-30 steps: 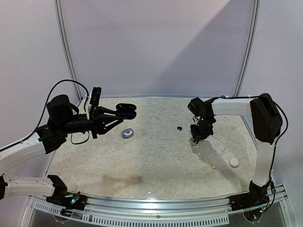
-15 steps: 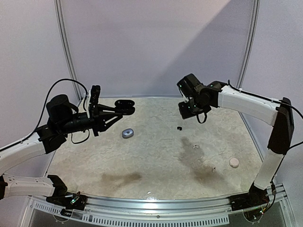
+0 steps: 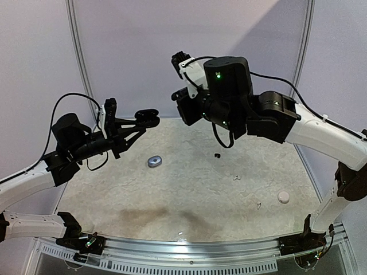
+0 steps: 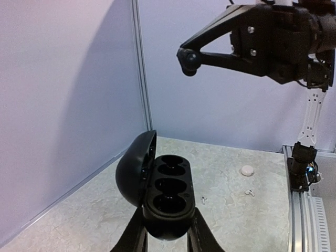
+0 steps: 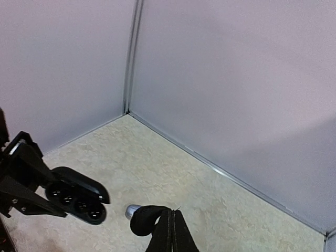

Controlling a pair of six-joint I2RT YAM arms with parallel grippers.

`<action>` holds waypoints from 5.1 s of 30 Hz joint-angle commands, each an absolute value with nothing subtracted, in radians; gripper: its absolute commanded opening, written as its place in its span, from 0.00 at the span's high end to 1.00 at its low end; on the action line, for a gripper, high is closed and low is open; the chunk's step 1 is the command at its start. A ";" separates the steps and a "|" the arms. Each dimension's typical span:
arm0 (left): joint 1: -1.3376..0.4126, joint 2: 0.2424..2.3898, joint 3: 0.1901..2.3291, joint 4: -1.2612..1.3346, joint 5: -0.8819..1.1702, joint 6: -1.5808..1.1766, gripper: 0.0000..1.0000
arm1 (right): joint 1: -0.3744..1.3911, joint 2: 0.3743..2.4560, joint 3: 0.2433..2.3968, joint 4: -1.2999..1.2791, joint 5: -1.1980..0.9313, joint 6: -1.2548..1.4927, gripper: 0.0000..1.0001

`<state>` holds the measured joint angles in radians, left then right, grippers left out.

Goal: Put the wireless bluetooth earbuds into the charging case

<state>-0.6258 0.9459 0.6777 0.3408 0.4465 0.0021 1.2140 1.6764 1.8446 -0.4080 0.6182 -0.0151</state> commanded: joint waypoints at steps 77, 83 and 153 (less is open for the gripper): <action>-0.664 0.907 0.720 0.349 0.235 -0.087 1.00 | 1.286 1.899 1.917 -0.331 0.603 -0.326 0.84; -0.664 0.908 0.718 0.343 0.252 -0.081 1.00 | 1.286 1.857 1.911 -0.344 0.613 -0.325 0.81; -0.686 0.942 0.747 0.283 0.794 0.021 1.00 | 1.182 1.694 1.826 -0.605 -0.040 -0.094 0.36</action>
<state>-0.6704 0.9600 0.7345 0.2577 0.8001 0.0322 1.1809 1.6676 1.8091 -0.5571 -0.0357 -0.0845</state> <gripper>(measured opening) 0.217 0.603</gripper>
